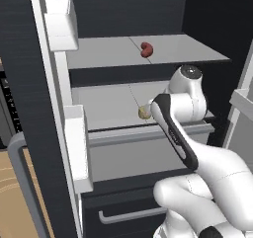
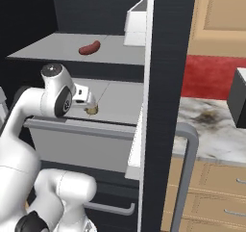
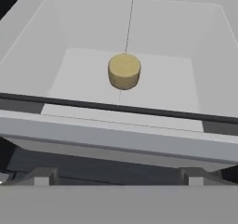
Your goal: Retrieve the sausage and cheese from the fridge and place them on the cutting board on the counter.
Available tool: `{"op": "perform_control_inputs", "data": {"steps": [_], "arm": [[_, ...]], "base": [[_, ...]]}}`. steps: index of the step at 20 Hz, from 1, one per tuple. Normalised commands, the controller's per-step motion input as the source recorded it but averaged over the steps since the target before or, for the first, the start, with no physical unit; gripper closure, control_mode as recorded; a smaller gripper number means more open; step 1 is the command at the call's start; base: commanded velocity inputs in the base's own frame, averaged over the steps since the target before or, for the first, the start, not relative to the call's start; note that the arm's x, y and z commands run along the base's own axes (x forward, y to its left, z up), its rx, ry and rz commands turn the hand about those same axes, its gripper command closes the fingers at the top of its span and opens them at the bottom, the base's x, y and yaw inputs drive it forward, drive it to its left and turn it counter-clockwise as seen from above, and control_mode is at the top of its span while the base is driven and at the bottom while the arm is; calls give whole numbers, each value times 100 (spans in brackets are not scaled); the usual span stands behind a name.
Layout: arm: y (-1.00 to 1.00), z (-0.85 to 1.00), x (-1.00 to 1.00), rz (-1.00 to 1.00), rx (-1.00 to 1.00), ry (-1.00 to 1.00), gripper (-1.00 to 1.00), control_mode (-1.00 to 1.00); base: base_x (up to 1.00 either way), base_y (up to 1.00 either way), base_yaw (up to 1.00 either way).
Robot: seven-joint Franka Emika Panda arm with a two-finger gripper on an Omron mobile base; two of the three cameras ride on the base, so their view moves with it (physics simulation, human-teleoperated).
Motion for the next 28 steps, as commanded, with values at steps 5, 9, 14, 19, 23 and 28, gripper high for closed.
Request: {"op": "perform_control_inputs", "data": {"steps": [5,9,14,19,23,28], "arm": [[0,-39,60,0,0,0,-100,-100],[0,-16,69,0,0,0,-100,-100],[4,-2,55,0,0,1,-100,-100],[7,-14,34,0,0,4,-100,-100],[1,-21,34,0,0,1,-100,-100],[0,-26,35,0,0,0,-100,-100]], "base": [[0,0,0],[0,0,0],[0,0,0],[0,0,0],[0,0,0],[0,0,0]]}}
